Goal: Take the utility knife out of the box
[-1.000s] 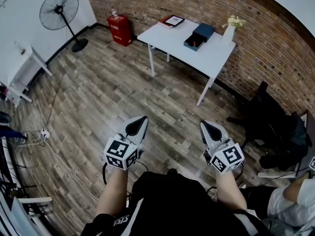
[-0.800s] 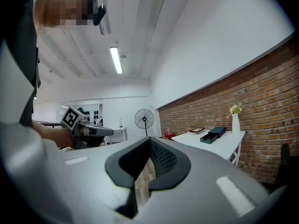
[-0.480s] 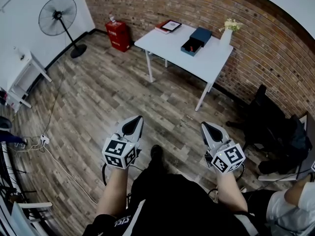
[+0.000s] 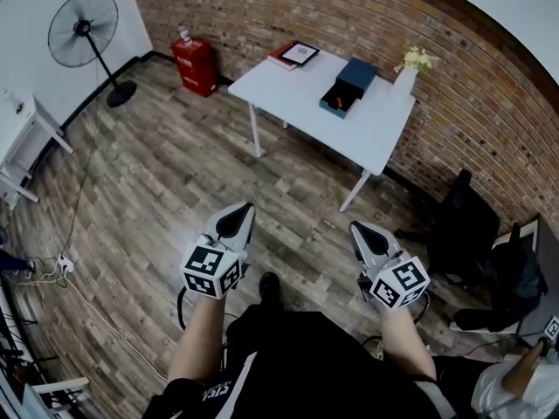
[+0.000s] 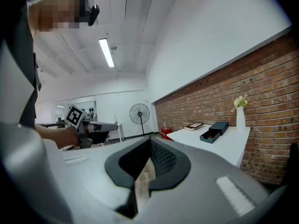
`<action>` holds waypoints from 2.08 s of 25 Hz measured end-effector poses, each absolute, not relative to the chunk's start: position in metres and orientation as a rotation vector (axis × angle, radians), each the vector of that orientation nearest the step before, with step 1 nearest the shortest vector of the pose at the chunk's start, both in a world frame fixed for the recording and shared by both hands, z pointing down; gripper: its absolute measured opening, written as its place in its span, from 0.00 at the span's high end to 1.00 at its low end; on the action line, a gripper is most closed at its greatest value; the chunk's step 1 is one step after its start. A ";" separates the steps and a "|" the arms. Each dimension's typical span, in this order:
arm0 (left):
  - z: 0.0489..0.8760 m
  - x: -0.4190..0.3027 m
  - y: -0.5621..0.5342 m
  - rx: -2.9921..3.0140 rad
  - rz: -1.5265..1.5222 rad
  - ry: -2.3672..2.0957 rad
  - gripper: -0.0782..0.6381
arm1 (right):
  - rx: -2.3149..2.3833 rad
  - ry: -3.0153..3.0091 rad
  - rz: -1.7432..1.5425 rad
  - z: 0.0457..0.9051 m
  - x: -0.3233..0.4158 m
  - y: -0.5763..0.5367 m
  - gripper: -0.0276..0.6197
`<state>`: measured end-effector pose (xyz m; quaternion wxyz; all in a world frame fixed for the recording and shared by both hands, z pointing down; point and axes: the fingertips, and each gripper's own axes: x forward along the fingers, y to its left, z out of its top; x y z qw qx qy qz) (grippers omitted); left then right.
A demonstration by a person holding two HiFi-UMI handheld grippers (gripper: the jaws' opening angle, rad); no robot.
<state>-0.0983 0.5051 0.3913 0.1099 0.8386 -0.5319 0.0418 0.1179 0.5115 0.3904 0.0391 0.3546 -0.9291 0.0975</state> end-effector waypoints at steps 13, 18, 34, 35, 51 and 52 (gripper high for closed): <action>0.387 -0.152 0.385 2.510 0.121 -1.481 0.88 | 1.152 -2.788 0.323 0.389 0.061 0.400 0.96; 0.391 -0.172 0.354 2.521 0.115 -1.448 0.88 | 1.182 -2.771 0.328 0.390 0.039 0.372 0.96; 0.413 -0.170 0.246 2.488 0.160 -1.419 0.88 | 1.221 -2.747 0.397 0.414 0.052 0.259 0.96; 0.414 -0.168 0.234 2.485 0.170 -1.422 0.88 | 1.220 -2.747 0.392 0.416 0.056 0.245 0.96; 0.413 -0.069 0.038 2.469 0.301 -1.406 0.88 | 1.142 -2.774 0.529 0.442 0.137 0.033 0.96; 0.411 -0.063 0.031 2.474 0.309 -1.406 0.88 | 1.143 -2.776 0.535 0.443 0.143 0.025 0.96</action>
